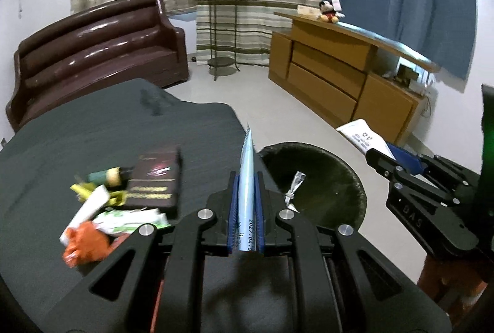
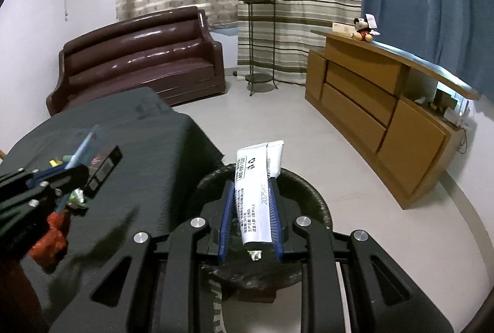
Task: Collect trash
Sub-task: 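Carry both held tubes over the black trash bin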
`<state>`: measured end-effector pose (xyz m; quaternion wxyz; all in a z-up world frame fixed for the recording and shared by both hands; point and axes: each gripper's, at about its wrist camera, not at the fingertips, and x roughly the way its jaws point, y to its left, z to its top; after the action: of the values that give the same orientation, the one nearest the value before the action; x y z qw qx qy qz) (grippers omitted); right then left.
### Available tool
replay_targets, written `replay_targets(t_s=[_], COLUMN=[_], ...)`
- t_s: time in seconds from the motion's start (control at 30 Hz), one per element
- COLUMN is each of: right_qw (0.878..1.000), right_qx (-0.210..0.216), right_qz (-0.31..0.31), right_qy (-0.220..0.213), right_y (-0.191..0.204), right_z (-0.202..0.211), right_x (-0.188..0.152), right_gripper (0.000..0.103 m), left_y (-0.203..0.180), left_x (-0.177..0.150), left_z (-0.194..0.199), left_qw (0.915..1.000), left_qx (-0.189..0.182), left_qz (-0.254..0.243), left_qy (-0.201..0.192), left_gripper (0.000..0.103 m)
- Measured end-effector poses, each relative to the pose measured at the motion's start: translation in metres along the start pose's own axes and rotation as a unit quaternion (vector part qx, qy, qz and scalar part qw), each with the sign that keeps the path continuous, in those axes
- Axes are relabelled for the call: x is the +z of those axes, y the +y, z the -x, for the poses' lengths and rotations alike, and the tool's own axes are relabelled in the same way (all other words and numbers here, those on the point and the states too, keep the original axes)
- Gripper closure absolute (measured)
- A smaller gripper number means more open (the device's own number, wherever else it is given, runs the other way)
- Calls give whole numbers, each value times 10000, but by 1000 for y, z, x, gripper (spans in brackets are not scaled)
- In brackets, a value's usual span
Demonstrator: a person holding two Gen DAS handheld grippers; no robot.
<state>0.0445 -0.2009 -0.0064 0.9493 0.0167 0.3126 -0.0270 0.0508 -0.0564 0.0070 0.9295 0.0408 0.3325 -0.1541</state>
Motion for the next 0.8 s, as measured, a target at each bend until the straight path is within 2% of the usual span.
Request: replay_targets(t_s=[0.37, 0.8], right_qw=[9997, 9988], right_qx=[74, 154], right_qz=[-216, -446], right_qy=[55, 95], right_y=[-23, -35], right_z=[-17, -35], right_x=[1, 7], right_gripper=[80, 80], left_y=[-31, -50], left_x=[9, 22], left_z=[-48, -78], left_qw=[9992, 9979], left_qx=[90, 241], left_qz=[-228, -434], left_qy=[324, 423], left_gripper=[93, 93])
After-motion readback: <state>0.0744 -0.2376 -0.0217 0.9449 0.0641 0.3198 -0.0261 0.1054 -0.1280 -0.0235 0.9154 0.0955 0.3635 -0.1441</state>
